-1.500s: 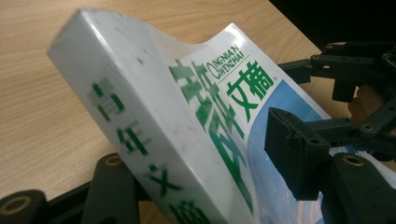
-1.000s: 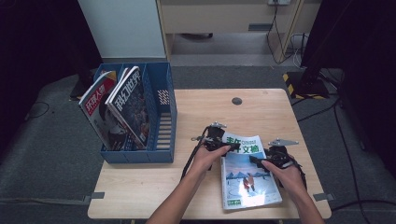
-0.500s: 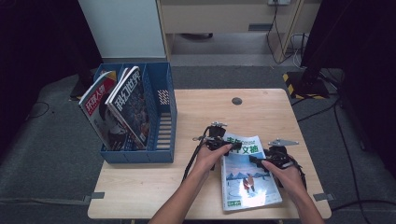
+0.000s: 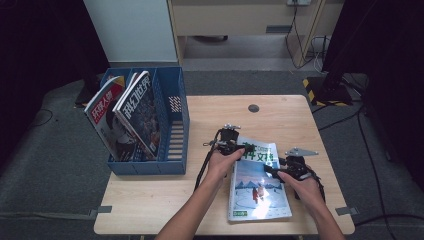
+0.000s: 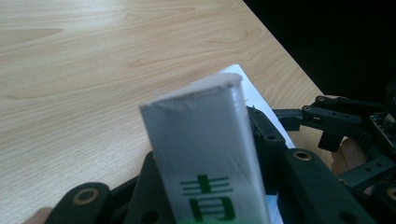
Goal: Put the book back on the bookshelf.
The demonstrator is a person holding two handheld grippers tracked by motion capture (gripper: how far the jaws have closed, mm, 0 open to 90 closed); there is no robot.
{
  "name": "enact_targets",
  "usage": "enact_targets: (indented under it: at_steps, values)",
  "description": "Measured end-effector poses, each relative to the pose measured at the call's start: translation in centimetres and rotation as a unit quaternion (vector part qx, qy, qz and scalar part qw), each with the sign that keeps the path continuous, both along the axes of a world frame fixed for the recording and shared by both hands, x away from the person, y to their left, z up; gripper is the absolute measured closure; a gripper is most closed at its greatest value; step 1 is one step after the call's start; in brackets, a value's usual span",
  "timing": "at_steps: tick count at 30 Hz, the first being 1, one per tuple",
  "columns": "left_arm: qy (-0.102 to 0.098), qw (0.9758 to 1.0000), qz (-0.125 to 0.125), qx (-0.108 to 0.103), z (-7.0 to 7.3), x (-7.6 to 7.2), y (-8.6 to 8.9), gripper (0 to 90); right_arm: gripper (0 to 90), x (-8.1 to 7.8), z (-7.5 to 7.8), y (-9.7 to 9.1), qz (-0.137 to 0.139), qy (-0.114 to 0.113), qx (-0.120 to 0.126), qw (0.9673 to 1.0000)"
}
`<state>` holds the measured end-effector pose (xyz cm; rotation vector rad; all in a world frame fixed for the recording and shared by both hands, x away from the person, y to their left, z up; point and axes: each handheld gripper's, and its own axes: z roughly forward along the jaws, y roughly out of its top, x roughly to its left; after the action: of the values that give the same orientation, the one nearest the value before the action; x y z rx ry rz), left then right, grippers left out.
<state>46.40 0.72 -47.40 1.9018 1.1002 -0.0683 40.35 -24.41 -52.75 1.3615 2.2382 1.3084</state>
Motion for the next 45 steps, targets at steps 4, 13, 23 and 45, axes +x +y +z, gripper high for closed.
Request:
enact_targets:
  at_steps: [4, 13, 23, 45]
  values:
    - [-0.007, 1.0000, -0.004, 0.000, 0.4, -0.2, -0.1, 69.0, 22.7, 0.3, -0.3, 0.0, -0.003, 0.008, 0.013, 0.9999]
    - [-0.016, 0.9993, -0.029, 0.016, 1.3, -0.3, -0.9, 68.5, 18.3, 0.6, -0.7, -0.2, -0.002, 0.029, 0.033, 0.9991]
    - [-0.006, 0.9989, -0.039, 0.024, 1.0, 0.2, -0.9, 63.4, 22.6, 0.7, -0.9, 0.0, 0.002, 0.030, 0.027, 0.9992]
    - [-0.035, 0.9987, -0.037, 0.005, 2.5, -0.4, -0.3, 70.2, 22.0, 0.4, -0.1, -0.1, 0.010, -0.001, 0.044, 0.9990]
